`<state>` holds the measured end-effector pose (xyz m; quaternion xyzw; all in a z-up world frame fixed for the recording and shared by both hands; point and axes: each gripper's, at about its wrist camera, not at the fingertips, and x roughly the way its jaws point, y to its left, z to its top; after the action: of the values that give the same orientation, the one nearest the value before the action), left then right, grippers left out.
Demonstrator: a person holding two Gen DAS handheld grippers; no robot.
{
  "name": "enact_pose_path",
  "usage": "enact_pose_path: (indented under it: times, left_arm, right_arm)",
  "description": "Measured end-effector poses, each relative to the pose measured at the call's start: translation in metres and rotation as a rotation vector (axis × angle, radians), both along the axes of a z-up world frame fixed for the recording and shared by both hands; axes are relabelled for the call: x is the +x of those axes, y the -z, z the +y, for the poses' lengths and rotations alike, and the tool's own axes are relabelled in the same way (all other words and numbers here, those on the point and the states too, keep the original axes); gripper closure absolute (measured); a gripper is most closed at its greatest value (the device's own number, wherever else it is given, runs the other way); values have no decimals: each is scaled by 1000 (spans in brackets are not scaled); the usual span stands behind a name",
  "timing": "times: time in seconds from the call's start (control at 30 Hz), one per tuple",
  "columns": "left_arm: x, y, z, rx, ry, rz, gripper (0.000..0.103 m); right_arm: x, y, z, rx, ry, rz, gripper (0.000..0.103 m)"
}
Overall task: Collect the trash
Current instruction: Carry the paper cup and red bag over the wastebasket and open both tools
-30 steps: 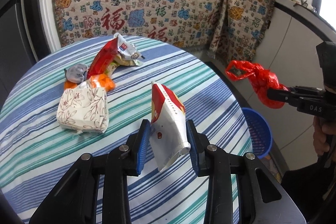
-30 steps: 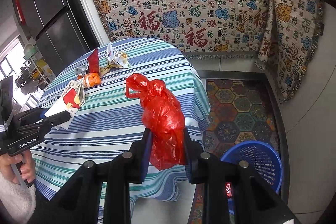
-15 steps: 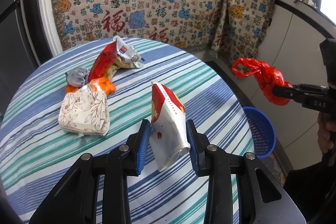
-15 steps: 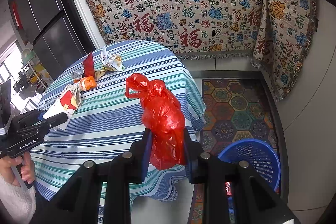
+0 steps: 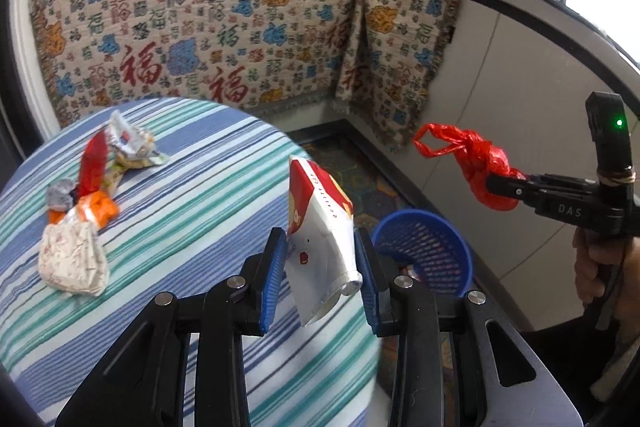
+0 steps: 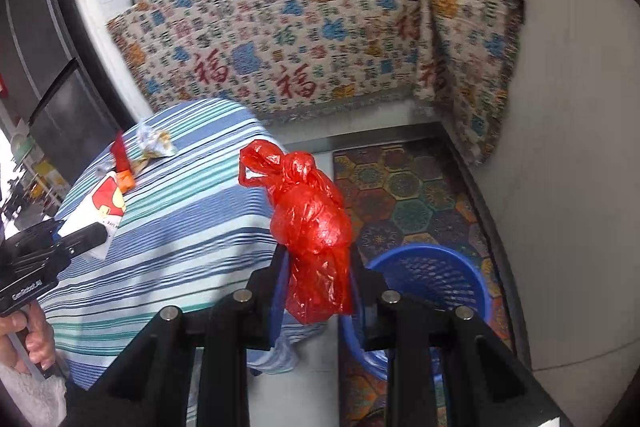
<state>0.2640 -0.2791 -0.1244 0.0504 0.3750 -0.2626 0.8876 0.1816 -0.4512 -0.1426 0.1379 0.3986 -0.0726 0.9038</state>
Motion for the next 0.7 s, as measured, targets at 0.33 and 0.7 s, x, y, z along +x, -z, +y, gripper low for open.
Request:
enact_pose_path:
  times: [0.33, 0.7]
  left_arm:
    - [0, 22, -122, -58, 208, 94, 68]
    - [19, 70, -204, -19, 257, 149, 67]
  right_arm:
    - [-42, 36, -79, -11, 166, 89, 76]
    - [-51, 87, -136, 73, 222, 166, 76]
